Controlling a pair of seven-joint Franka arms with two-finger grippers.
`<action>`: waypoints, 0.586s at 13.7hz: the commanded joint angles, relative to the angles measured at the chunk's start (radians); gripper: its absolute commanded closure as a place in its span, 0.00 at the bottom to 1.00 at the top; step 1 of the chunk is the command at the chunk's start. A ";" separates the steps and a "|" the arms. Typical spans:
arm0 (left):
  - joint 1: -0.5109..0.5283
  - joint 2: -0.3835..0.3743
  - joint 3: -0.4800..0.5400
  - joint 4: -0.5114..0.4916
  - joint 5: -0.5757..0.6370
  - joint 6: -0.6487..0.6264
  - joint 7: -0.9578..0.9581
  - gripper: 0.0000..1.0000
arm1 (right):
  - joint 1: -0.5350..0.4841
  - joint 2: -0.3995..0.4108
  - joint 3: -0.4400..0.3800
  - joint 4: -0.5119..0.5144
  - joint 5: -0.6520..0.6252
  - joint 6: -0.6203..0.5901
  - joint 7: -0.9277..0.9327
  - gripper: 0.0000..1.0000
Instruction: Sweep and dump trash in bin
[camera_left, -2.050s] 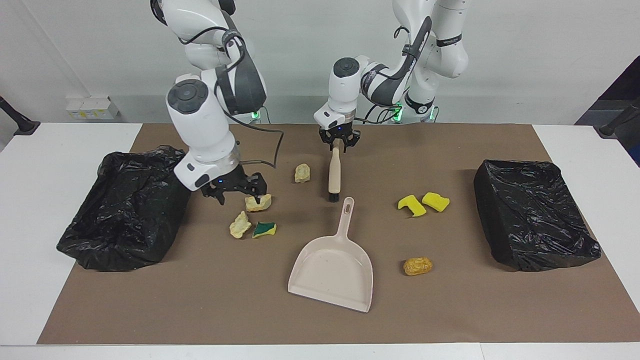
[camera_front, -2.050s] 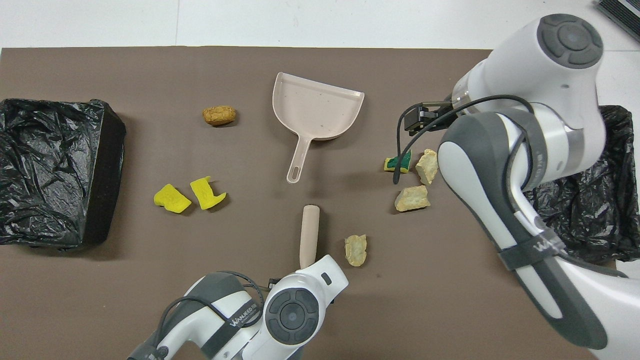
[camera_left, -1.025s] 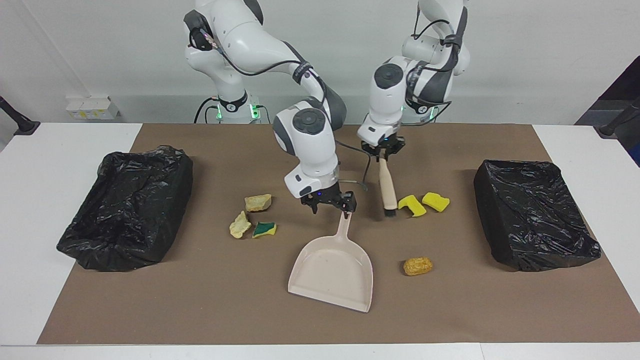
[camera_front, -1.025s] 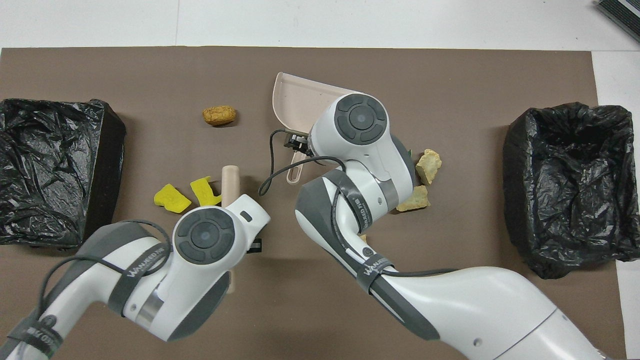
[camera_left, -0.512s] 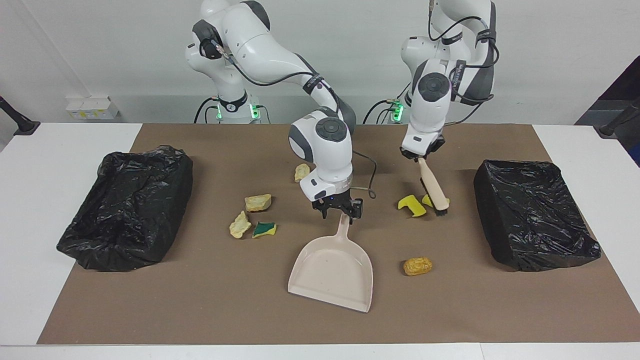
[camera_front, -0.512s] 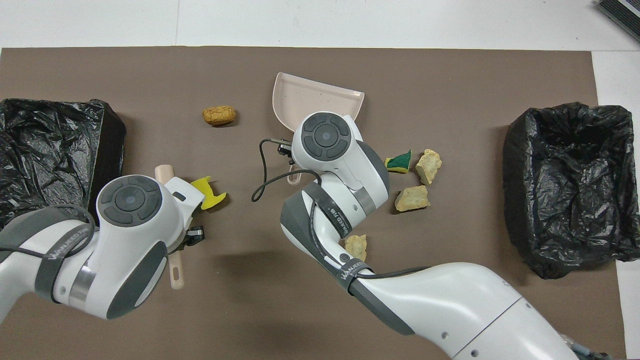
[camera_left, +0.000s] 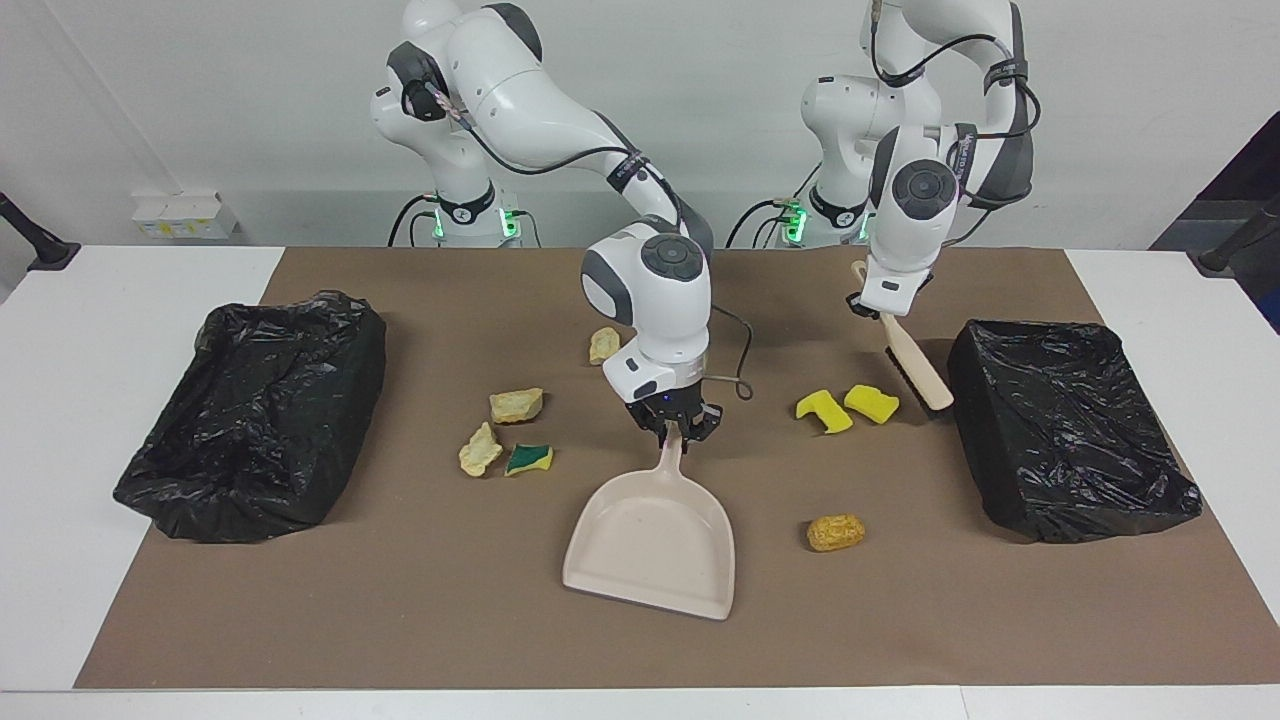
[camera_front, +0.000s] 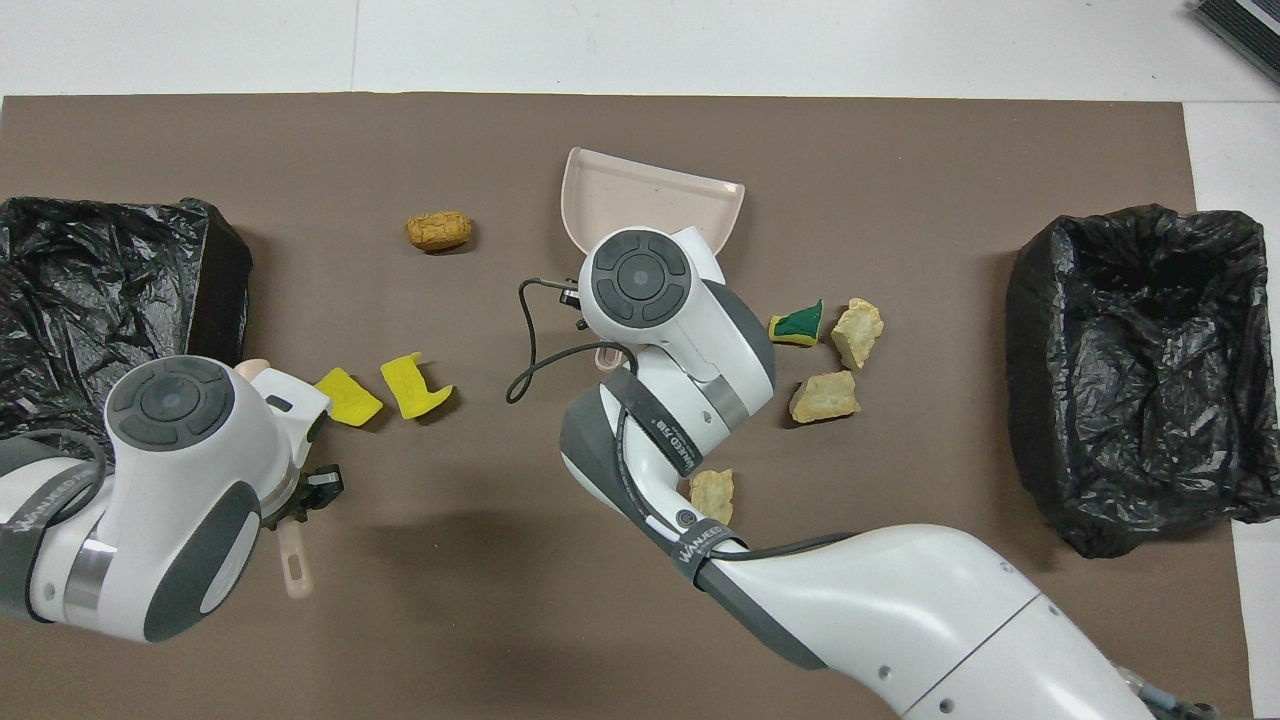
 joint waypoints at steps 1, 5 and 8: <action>-0.007 -0.035 -0.016 -0.059 0.005 0.061 -0.017 1.00 | -0.021 -0.010 0.005 0.058 -0.027 -0.077 -0.015 1.00; -0.060 -0.014 -0.019 -0.056 -0.107 0.156 0.008 1.00 | -0.081 -0.081 0.010 0.056 -0.006 -0.118 -0.144 1.00; -0.122 -0.007 -0.019 -0.050 -0.177 0.193 0.061 1.00 | -0.133 -0.133 0.008 0.055 0.060 -0.194 -0.285 1.00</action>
